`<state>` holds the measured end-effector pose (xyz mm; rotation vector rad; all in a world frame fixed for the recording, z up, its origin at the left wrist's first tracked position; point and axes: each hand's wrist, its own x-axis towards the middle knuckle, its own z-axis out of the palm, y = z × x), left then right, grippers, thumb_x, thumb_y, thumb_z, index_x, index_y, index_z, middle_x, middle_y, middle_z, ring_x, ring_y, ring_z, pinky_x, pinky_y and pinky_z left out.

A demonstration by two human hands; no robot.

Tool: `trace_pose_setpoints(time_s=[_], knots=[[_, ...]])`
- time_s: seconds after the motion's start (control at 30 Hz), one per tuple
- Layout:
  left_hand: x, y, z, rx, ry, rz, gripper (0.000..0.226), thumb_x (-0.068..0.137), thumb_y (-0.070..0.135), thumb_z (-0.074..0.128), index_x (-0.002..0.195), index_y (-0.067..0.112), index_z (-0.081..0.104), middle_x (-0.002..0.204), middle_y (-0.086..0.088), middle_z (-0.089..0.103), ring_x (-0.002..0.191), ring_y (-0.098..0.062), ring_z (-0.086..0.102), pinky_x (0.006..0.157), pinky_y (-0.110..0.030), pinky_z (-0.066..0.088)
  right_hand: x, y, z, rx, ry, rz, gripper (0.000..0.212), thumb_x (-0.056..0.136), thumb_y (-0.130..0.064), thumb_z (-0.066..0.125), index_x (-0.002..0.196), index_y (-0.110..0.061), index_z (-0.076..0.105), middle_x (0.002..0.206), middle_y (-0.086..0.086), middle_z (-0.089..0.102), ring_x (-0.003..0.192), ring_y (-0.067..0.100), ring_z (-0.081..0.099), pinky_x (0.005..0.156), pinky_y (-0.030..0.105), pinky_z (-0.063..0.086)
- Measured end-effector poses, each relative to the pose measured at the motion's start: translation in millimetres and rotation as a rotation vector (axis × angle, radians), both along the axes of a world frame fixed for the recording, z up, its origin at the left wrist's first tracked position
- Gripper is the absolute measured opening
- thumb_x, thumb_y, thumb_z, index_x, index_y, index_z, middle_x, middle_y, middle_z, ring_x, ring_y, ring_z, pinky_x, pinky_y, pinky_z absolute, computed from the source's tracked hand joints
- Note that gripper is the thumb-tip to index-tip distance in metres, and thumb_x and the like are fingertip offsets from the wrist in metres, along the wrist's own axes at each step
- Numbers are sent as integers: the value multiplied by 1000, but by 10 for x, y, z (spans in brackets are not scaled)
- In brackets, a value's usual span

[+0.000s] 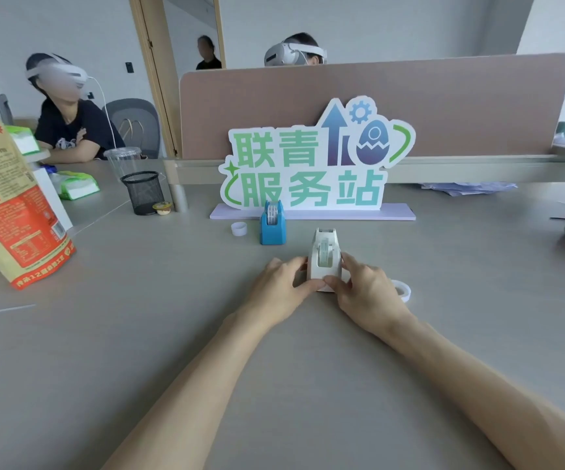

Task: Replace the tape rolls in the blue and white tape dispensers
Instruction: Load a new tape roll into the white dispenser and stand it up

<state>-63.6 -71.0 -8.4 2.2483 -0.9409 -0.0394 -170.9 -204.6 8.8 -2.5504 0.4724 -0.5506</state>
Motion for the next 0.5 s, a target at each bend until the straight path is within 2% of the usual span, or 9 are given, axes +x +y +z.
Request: trace_pose_setpoints(time_s=[0.07,0.17,0.3,0.5], knots=[[60,-150,8,1,33,31,45,83,57,56,123,37,57,107,-10,60,107,-26,55,90,-37,48,151,-26,75,25,96,-35,25,93,-25,50,111,-8,50,102,16,67,97,39,60,70,36,42],[149,-348,48,-64,86,34,40,82,56,58,113,32,63,106,-8,68,102,-27,62,86,-39,51,377,-108,165,40,193,-61,28,91,-17,49,115,-2,47,114,22,61,105,40,58,73,33,40],[330,-531,65,-63,96,68,31,87,50,58,109,29,63,111,-5,71,105,-29,63,90,-43,51,639,-222,202,93,234,-81,32,92,-18,51,121,-3,45,120,21,58,110,38,56,77,35,43],[547,-772,58,87,-17,153,37,93,52,48,111,21,57,115,-9,68,104,-36,61,88,-43,49,892,-398,142,158,216,-134,33,91,-19,49,121,-8,45,122,17,59,115,35,54,86,38,47]])
